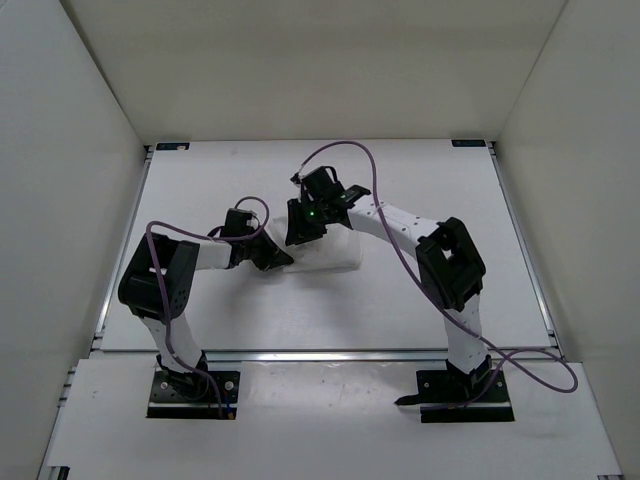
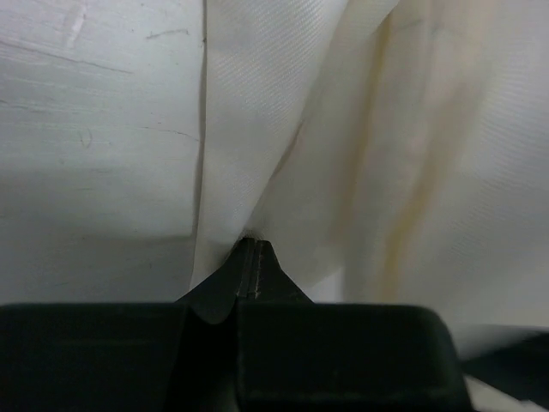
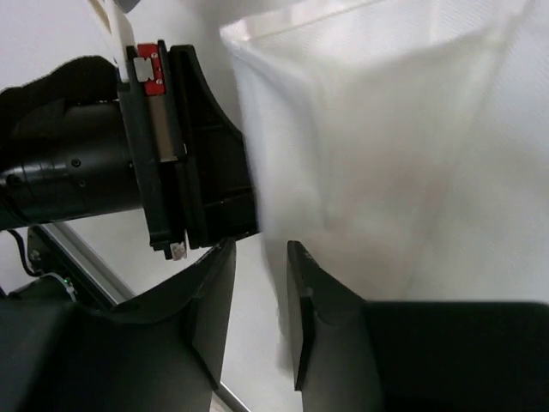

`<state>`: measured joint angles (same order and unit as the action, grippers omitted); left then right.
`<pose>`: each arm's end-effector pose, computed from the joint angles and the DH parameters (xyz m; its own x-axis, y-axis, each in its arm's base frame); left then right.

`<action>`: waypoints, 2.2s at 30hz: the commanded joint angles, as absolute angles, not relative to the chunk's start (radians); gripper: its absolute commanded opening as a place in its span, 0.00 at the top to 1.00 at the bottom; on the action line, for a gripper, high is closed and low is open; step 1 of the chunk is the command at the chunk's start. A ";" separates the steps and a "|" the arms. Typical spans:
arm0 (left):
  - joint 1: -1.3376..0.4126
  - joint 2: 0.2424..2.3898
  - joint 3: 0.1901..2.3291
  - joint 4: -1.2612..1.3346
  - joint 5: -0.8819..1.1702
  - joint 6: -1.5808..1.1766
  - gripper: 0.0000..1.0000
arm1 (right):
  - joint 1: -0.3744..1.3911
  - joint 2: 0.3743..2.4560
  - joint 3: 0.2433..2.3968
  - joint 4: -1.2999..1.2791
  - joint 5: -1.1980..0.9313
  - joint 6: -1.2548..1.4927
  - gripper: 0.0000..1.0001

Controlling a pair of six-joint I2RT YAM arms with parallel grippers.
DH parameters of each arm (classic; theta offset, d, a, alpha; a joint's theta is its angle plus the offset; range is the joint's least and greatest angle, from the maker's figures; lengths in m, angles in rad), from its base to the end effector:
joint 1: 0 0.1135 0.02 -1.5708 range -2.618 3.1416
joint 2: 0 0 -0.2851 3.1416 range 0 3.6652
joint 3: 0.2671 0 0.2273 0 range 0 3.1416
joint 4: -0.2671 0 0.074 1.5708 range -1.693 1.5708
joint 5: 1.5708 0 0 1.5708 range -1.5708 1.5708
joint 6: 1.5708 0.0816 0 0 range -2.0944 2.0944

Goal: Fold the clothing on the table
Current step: Fold the skirt

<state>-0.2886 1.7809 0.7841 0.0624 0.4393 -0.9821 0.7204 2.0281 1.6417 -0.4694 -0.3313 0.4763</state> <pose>0.3129 -0.1291 0.1219 -0.8439 -0.5346 -0.0455 -0.3636 0.6322 -0.6842 0.3362 0.3304 0.2281 -0.8638 -0.1813 -0.4700 -0.4366 0.7349 0.5189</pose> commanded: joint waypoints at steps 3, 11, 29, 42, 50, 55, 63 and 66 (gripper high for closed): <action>-0.268 1.795 0.747 0.087 0.451 -0.969 1.00 | 0.713 2.024 1.739 -0.523 -0.379 0.469 0.50; -0.239 1.775 0.753 0.097 0.475 -0.974 1.00 | 0.625 1.838 1.764 -0.558 -0.244 0.442 0.27; -0.265 1.470 0.953 -0.052 0.531 -0.859 0.59 | 0.558 1.890 1.365 -0.361 -0.314 0.422 1.00; -0.373 1.589 0.738 0.057 0.450 -0.936 1.00 | 0.543 2.028 1.388 -0.307 -0.379 0.446 1.00; -0.305 1.660 0.747 -0.029 0.393 -0.887 1.00 | 0.508 1.980 1.344 -0.305 -0.362 0.439 1.00; -0.256 1.640 0.795 -0.084 0.406 -0.825 0.95 | 0.485 1.921 1.345 -0.328 -0.339 0.394 1.00; -0.227 1.478 0.931 -0.222 0.469 -0.709 0.64 | 0.469 1.783 1.483 -0.453 -0.327 0.350 0.47; -0.212 1.392 0.937 -0.293 0.434 -0.648 0.38 | 0.460 1.666 1.398 -0.385 -0.293 0.364 0.15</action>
